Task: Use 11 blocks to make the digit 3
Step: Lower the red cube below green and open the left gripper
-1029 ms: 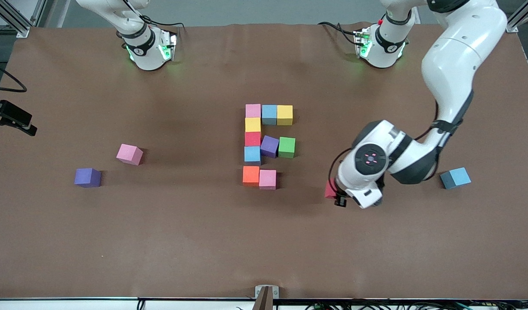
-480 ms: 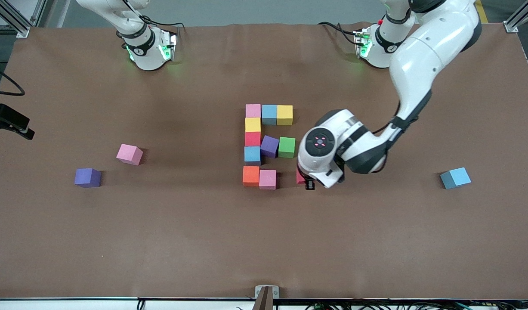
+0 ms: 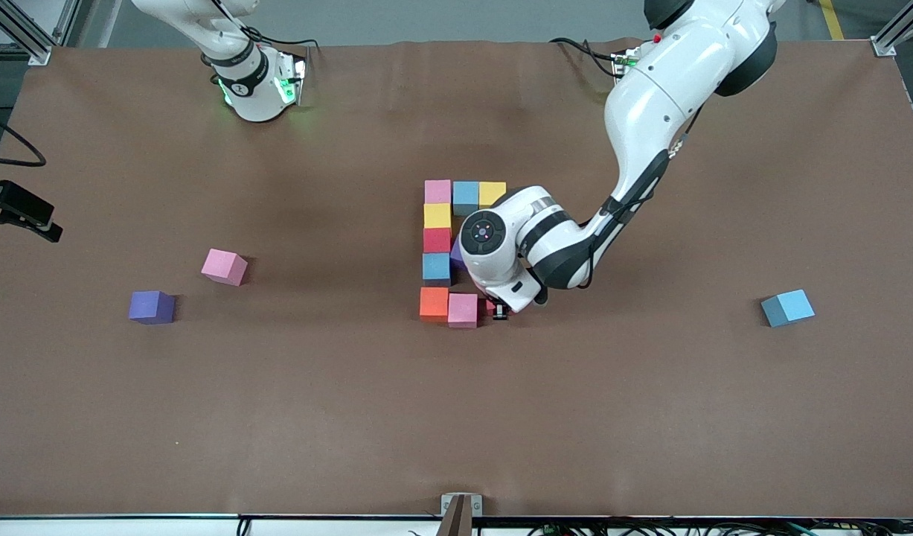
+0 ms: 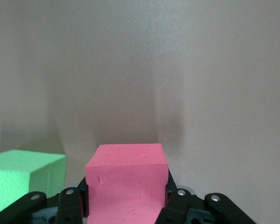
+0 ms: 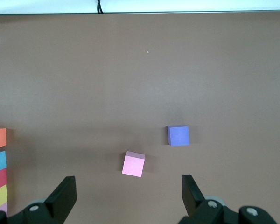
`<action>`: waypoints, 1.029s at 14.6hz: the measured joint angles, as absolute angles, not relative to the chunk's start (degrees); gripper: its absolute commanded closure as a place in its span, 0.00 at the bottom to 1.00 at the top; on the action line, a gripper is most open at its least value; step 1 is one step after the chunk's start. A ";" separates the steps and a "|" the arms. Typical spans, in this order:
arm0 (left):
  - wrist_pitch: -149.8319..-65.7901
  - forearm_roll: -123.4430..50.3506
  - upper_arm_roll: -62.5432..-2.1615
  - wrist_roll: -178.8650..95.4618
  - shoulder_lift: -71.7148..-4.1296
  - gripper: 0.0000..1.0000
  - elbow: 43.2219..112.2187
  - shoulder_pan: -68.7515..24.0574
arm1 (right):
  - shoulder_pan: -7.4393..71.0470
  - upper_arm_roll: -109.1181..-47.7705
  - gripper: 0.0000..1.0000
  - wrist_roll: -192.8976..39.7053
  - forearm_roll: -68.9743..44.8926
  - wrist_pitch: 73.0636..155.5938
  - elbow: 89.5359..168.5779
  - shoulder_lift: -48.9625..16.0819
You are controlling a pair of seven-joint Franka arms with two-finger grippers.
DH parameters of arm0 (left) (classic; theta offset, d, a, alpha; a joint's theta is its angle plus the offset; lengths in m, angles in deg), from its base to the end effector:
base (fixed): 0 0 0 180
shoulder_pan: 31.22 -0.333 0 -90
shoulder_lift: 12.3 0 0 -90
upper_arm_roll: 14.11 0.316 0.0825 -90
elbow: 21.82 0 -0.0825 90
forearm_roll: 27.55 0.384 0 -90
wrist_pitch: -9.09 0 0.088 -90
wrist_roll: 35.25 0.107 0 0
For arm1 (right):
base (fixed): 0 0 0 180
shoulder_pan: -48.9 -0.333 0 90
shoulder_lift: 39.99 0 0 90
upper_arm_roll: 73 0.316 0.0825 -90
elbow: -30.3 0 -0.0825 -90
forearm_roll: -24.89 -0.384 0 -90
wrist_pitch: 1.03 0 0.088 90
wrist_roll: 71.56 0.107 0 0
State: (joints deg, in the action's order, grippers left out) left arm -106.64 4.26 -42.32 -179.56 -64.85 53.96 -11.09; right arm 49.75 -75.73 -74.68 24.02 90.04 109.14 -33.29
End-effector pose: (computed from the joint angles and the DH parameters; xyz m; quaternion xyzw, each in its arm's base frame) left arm 0.5639 -0.4641 0.2116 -0.7127 -0.6981 -0.0501 0.0470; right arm 0.5921 -0.0335 0.6514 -0.9988 0.0035 -0.0485 0.0020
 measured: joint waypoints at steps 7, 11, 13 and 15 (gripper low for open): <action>-109.32 3.92 -42.13 -179.54 -64.93 0.85 53.20 -11.22 | 49.80 -75.89 0.00 -74.68 24.08 91.28 109.33 -32.87; -111.06 3.90 -42.04 -179.54 -65.49 0.83 53.20 -11.22 | 49.80 -75.89 0.00 -74.68 24.08 91.77 109.33 -32.67; -111.73 3.90 -41.92 -179.54 -65.77 0.74 53.20 -11.22 | 49.80 -75.88 0.00 -74.68 24.08 91.84 109.33 -32.65; -112.74 3.90 -41.69 -179.53 -65.94 0.40 53.19 -11.23 | 49.80 -75.85 0.00 -74.68 24.08 91.84 109.33 -32.64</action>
State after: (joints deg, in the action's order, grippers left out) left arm -112.74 3.90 -41.69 -179.53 -65.94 53.19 -11.23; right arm 49.80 -75.85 -74.68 24.08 91.84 109.33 -32.64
